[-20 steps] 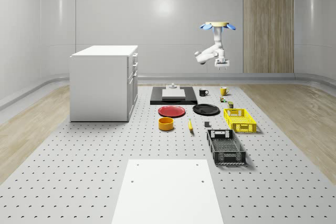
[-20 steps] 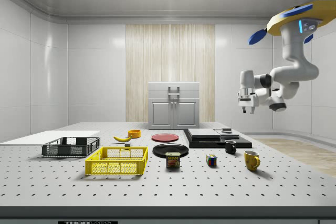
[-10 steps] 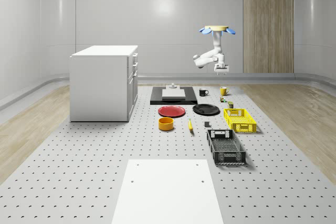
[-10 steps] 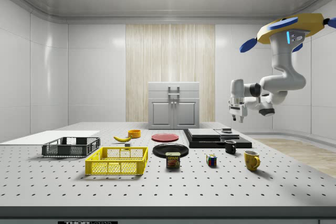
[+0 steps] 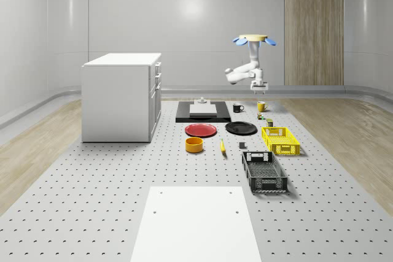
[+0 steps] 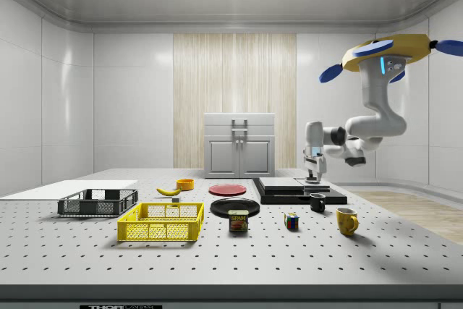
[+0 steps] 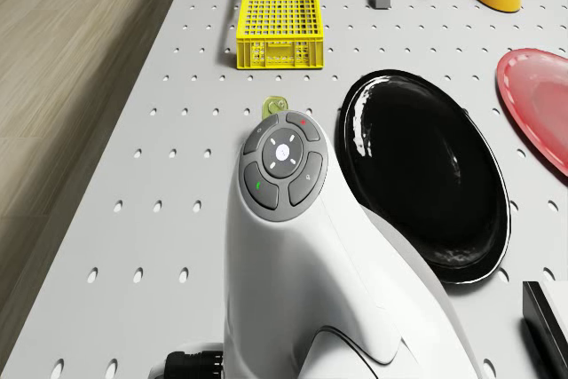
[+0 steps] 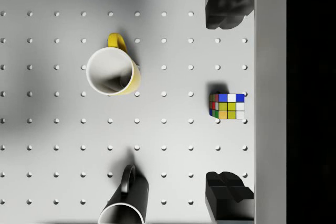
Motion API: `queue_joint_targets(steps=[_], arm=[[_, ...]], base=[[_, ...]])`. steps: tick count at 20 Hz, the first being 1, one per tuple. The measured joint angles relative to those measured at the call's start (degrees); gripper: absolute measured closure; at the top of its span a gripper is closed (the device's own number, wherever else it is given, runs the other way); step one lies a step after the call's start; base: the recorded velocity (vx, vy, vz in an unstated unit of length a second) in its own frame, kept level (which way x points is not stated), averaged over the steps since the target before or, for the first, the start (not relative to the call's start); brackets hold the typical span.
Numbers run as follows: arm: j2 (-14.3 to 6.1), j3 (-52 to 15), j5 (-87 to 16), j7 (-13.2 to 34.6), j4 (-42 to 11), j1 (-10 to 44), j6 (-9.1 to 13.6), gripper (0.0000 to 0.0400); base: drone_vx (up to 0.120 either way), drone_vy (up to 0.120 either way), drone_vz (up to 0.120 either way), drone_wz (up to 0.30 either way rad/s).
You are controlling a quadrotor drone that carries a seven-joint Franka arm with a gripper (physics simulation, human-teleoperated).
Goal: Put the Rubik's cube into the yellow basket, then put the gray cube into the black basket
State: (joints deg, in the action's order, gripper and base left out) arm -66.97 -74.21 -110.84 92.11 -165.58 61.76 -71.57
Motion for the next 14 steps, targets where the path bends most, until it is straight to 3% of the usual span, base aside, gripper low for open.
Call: queue_joint_targets(steps=[14], arm=[[-3.74,-1.1,1.92,1.14,0.26,1.21,-3.43,0.0]], base=[[0.12,0.0,-0.12,0.0]])
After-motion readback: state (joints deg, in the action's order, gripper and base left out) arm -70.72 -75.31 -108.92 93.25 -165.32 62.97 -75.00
